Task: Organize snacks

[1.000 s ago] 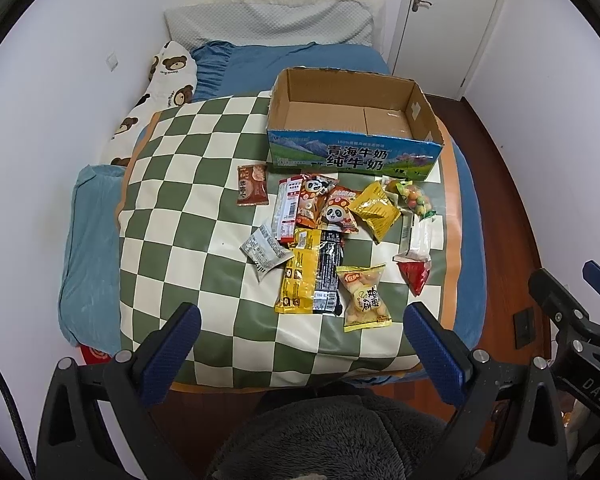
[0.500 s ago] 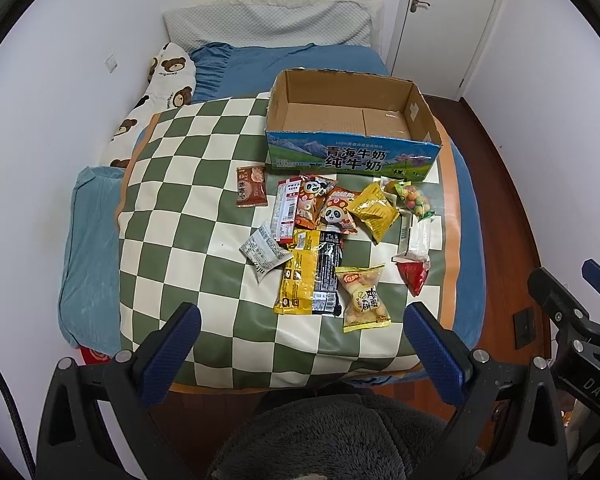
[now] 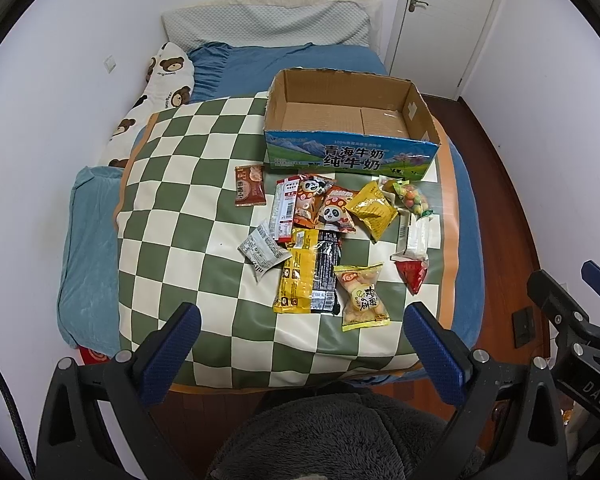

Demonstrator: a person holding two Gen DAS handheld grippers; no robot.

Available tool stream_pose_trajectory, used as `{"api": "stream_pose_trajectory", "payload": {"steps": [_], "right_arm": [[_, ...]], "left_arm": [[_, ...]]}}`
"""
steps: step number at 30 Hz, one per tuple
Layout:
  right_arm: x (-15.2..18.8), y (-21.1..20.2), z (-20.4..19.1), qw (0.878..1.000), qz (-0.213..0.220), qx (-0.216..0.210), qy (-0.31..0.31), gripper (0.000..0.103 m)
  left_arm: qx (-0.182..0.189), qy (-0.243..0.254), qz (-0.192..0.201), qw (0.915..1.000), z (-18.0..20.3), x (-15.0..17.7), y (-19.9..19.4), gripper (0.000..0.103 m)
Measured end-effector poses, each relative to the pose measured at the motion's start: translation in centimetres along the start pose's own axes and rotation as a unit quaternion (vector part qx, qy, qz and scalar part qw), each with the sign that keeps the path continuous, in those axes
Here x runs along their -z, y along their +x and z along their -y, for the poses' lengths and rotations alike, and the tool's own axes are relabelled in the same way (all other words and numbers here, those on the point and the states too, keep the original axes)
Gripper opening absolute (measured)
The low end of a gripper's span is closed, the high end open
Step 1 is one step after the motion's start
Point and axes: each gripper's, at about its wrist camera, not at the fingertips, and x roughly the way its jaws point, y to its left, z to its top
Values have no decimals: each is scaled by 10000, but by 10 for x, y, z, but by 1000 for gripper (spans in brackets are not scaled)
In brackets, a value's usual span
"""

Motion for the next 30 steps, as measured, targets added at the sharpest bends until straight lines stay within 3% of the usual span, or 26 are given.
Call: {"api": "stream_pose_trajectory", "payload": {"steps": [30], "right_arm": [[-2,-4,-2,10000,31,-33,42,103]], "left_arm": [[23,-17,3,10000,0,0,-1,103]]}}
